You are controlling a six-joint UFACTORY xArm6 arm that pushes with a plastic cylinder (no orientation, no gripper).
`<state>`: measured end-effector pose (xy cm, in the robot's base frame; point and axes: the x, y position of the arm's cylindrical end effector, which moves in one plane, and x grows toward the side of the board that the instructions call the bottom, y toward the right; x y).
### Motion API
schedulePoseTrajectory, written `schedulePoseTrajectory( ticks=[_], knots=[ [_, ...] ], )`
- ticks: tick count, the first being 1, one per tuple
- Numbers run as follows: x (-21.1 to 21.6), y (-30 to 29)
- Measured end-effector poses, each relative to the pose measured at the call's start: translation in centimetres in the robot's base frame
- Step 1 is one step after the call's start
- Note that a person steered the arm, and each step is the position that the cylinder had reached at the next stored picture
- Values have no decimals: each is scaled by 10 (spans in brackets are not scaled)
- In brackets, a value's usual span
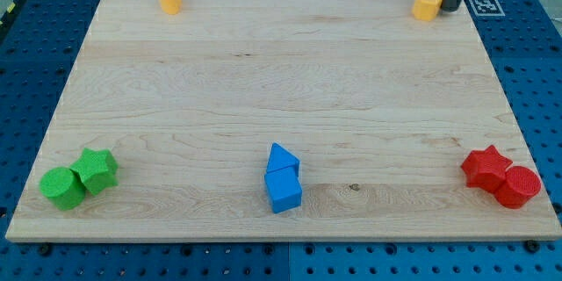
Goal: Slide the yellow hexagon towards the center
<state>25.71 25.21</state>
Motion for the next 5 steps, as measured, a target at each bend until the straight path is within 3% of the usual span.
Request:
schedulePoseTrajectory(
  ticks=[3,5],
  knots=[
    [0,-79],
    [0,-161]
  ],
)
